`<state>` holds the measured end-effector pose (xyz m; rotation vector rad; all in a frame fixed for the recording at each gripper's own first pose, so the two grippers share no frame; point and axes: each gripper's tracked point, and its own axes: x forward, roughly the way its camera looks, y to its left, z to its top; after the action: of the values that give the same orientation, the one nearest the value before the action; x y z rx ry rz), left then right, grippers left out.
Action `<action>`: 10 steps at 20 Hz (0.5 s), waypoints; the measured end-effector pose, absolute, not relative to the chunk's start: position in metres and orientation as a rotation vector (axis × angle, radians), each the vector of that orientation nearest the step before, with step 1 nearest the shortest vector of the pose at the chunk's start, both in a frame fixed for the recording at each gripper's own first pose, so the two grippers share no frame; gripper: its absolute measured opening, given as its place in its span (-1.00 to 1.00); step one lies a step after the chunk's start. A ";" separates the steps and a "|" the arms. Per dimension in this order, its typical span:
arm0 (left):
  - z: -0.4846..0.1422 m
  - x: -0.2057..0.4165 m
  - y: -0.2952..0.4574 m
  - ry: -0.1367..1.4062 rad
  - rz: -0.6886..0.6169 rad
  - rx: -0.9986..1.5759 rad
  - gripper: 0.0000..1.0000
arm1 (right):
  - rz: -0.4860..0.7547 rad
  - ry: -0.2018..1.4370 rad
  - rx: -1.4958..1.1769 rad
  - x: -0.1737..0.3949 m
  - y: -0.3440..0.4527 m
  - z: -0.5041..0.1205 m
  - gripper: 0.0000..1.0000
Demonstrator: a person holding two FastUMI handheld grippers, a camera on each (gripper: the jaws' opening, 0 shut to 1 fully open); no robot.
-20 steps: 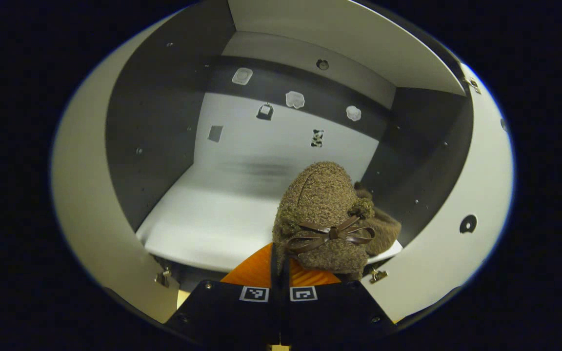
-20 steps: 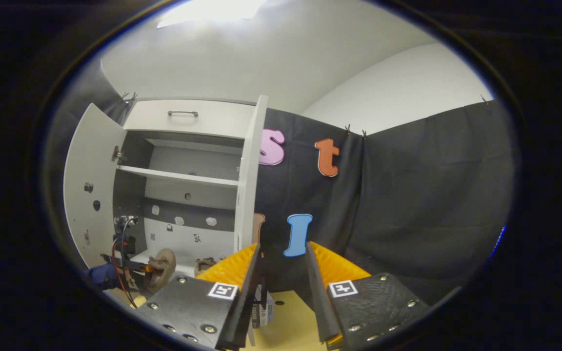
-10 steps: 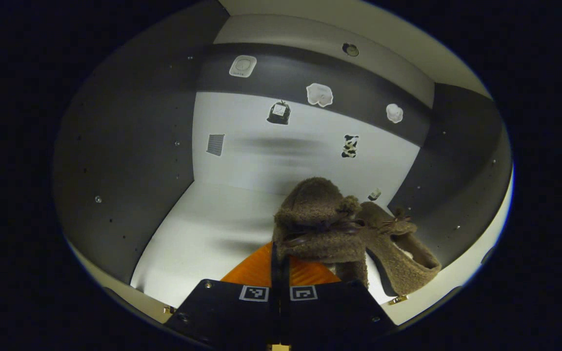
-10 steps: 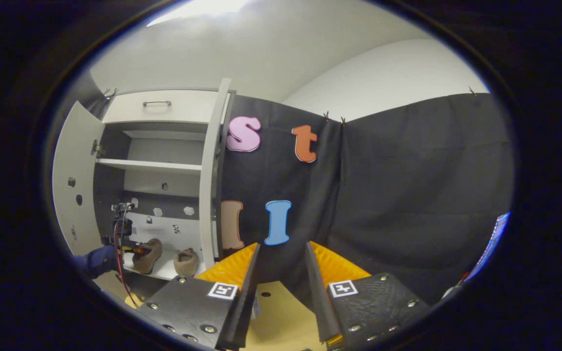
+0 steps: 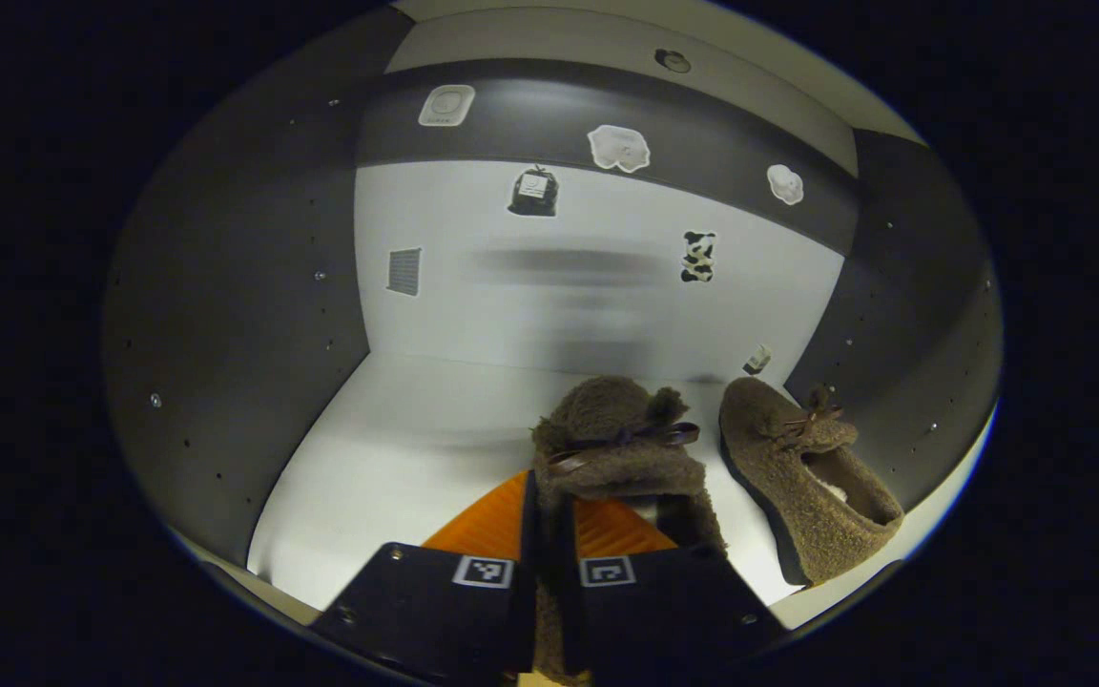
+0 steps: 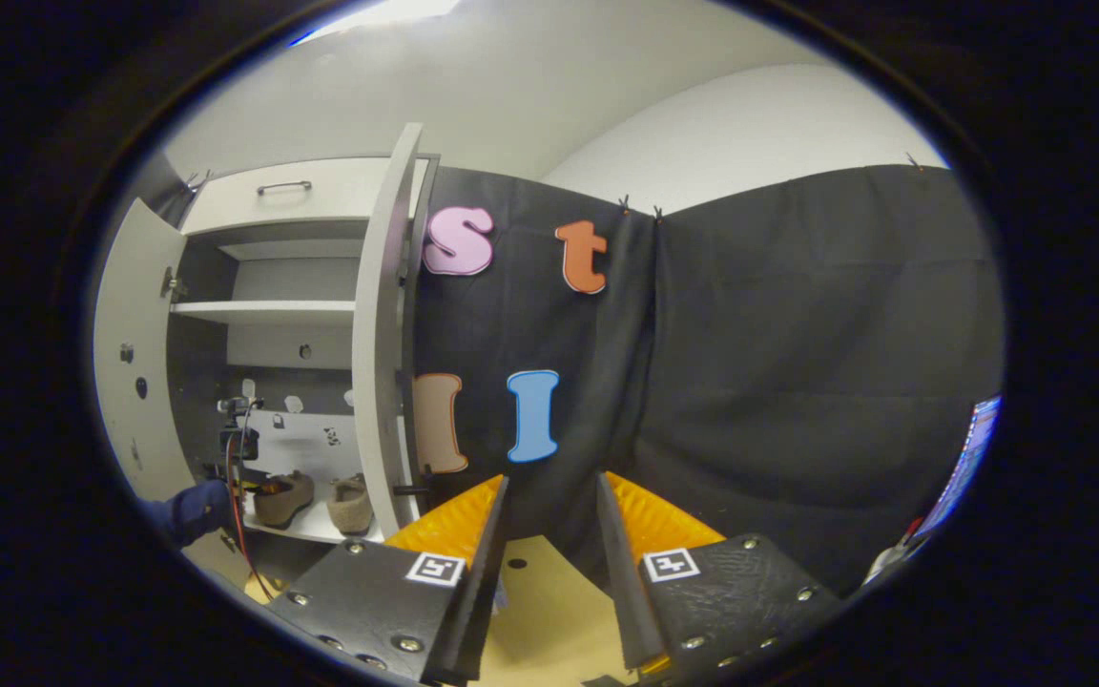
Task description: Grab one shoe with the right hand and put it into the shoe cabinet, grab the other shoe with the left hand and put it into the shoe cabinet; then close the right door with the right hand and the left door with the left hand.
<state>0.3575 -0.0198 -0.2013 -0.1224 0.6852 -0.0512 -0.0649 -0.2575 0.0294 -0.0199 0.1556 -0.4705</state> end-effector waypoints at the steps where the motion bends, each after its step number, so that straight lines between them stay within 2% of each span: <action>1: -0.201 0.356 -0.022 0.690 -0.054 -0.119 -0.57 | -0.462 0.160 -0.015 -0.061 -0.256 0.026 0.02; 2: -0.198 0.353 -0.020 0.690 -0.051 -0.112 -0.31 | -0.453 0.165 -0.010 -0.058 -0.255 0.023 0.07; 4: -0.185 0.347 -0.020 0.670 -0.059 -0.097 -0.03 | -0.432 0.175 0.002 -0.053 -0.253 0.018 0.07; 5: -0.175 0.343 -0.019 0.651 -0.063 -0.077 0.19 | -0.416 0.182 0.009 -0.049 -0.250 0.014 0.07; 6: -0.163 0.339 -0.018 0.624 -0.071 -0.056 0.29 | -0.403 0.188 0.016 -0.041 -0.248 0.009 0.21; 8: -0.134 0.331 -0.016 0.554 -0.082 -0.020 0.52 | -0.372 0.197 0.032 -0.031 -0.241 0.001 0.20; 9: -0.115 0.326 -0.016 0.507 -0.095 -0.013 0.45 | -0.352 0.200 0.041 -0.030 -0.239 -0.001 0.20; 10: -0.097 0.317 -0.017 0.466 -0.108 -0.011 0.48 | -0.331 0.205 0.051 -0.028 -0.235 -0.003 0.30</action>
<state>0.3166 -0.0168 -0.0968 -0.0115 0.4660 -0.1084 -0.0279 -0.2346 -0.0027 0.0507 0.2046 -0.3313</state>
